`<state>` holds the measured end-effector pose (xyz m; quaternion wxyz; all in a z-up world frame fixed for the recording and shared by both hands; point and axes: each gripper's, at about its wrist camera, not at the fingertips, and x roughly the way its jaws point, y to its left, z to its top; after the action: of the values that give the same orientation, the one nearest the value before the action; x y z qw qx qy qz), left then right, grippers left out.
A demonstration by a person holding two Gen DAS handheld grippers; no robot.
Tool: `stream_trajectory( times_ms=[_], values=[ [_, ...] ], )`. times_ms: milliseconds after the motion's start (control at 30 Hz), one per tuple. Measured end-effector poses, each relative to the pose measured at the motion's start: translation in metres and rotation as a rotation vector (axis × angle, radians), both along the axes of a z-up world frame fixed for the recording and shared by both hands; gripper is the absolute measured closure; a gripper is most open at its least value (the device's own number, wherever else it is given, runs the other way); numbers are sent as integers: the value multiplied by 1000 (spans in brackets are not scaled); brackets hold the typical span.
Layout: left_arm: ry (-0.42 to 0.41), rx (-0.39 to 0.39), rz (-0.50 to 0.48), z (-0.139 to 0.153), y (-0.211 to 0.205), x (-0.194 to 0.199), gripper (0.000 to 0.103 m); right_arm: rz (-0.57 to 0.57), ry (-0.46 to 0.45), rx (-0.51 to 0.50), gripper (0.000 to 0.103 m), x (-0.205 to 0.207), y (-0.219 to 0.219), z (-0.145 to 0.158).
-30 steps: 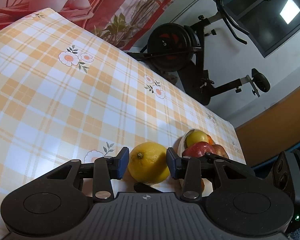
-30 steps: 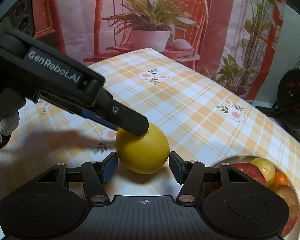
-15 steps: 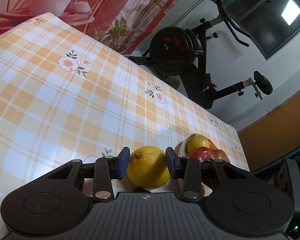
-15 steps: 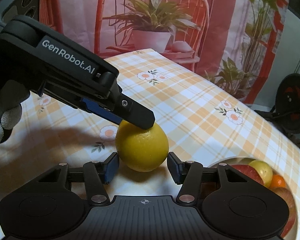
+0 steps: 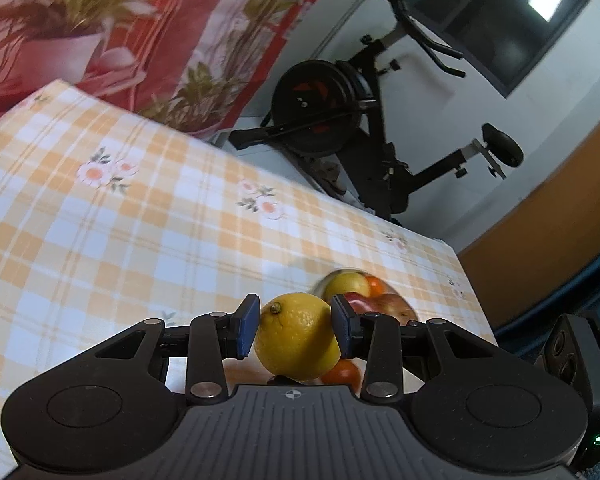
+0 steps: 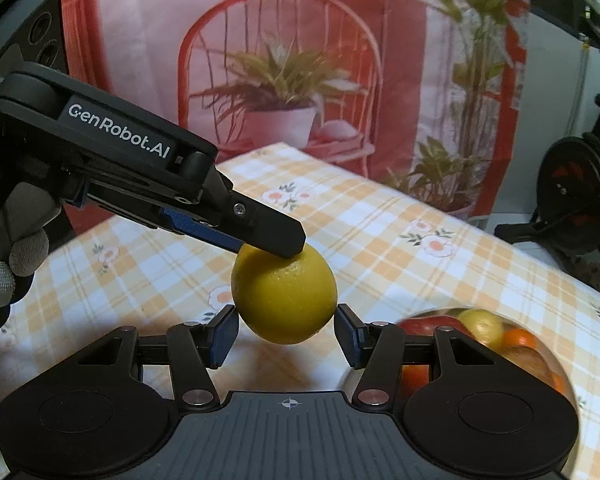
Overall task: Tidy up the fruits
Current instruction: 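Close both grippers on the yellow lemon and lift it, then carry the lemon over the cream plate and lower it among the fruit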
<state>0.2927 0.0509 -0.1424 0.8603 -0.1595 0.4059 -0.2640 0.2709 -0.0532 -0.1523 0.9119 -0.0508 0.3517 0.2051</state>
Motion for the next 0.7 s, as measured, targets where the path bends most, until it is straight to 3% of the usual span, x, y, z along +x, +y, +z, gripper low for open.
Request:
stream_trajectory(
  times_ms=[367,700],
  values=[
    [-64,58,-103,28,-67,-18,62,-97,-70,61,54,-37,-61,26],
    [-66,104,-210,22,-143,-31,62,-200,-77,85,54,-73,-131,21]
  ],
)
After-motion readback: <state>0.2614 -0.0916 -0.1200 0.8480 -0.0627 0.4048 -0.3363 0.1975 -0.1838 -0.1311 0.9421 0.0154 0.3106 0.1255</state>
